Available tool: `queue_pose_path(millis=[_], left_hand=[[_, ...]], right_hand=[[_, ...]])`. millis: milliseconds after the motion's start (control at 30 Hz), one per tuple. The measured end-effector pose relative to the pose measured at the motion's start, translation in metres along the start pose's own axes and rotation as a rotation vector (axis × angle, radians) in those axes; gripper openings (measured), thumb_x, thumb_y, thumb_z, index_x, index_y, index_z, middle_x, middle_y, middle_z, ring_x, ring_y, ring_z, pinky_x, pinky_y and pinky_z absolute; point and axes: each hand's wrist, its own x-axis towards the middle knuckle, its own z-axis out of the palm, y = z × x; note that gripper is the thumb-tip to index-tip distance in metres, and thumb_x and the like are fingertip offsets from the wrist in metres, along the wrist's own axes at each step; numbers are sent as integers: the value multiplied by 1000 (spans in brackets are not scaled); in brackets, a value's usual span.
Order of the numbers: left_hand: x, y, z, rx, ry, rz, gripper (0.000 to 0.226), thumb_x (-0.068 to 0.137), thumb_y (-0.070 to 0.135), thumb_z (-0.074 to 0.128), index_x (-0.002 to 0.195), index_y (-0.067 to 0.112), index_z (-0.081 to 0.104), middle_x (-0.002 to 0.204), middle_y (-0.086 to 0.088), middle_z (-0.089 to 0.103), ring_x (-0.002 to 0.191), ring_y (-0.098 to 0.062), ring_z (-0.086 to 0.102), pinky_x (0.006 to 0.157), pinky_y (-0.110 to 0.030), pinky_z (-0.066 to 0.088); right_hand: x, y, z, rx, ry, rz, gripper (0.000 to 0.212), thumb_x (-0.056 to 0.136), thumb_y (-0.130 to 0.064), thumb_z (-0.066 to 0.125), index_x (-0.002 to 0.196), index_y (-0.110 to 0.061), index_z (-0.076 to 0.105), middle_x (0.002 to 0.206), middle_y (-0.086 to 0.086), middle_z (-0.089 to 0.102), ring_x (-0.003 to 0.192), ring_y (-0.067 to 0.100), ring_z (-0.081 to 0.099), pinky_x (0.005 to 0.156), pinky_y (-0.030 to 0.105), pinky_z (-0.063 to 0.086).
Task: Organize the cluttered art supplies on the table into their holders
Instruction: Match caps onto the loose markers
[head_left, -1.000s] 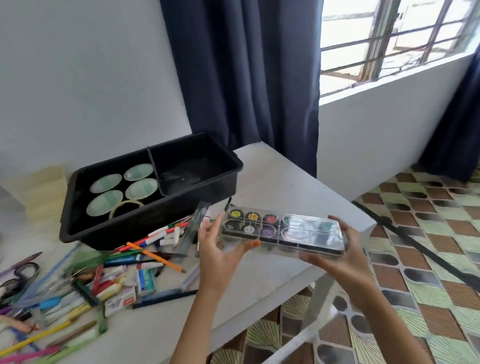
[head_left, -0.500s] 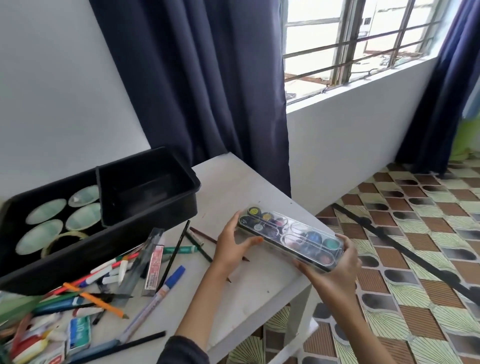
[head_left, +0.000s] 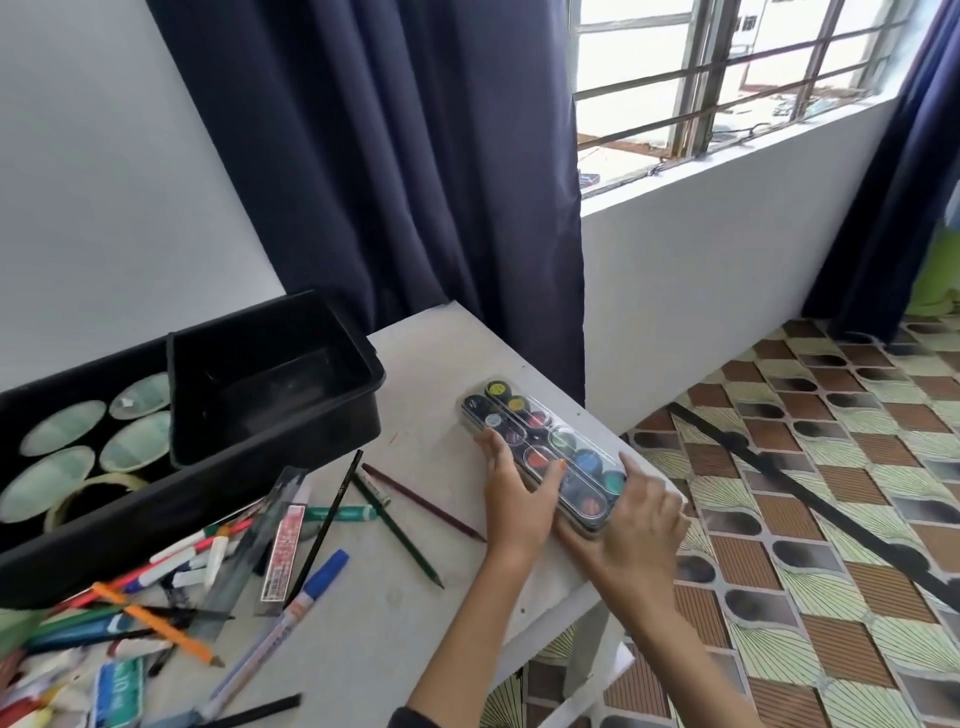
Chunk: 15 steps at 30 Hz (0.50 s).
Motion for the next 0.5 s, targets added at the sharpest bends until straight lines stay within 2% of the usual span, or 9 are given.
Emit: queue_pose_path(millis=[67, 233, 367, 500], left_hand=[[10, -4, 1, -19, -32, -16, 89, 85, 29, 66, 150, 13, 7, 156, -3, 17, 142, -13, 21, 116, -31, 21], [26, -3, -3, -110, -151, -51, 88, 87, 27, 65, 150, 17, 4, 156, 4, 16, 141, -9, 22, 116, -34, 22], [27, -2, -1, -106, -140, -48, 87, 89, 28, 62, 150, 15, 1, 156, 6, 8, 143, -9, 14, 117, -34, 19], [19, 0, -6, -131, -196, -88, 87, 86, 36, 64, 150, 24, 5, 150, 6, 32, 134, -8, 35, 112, -33, 31]], right_hand=[[1, -3, 3, 27, 10, 2, 95, 63, -60, 72, 137, -10, 36, 118, 12, 47, 107, 27, 38, 88, 45, 33], [4, -6, 7, 47, 9, -12, 90, 67, -54, 73, 134, -5, 39, 115, 14, 50, 107, 30, 42, 87, 46, 36], [8, -8, 4, 29, 4, -23, 89, 68, -54, 73, 133, -2, 40, 113, 16, 51, 104, 31, 44, 87, 44, 38], [8, -11, 2, 39, -32, 13, 91, 72, -53, 70, 139, -4, 35, 121, 17, 47, 109, 31, 42, 91, 42, 36]])
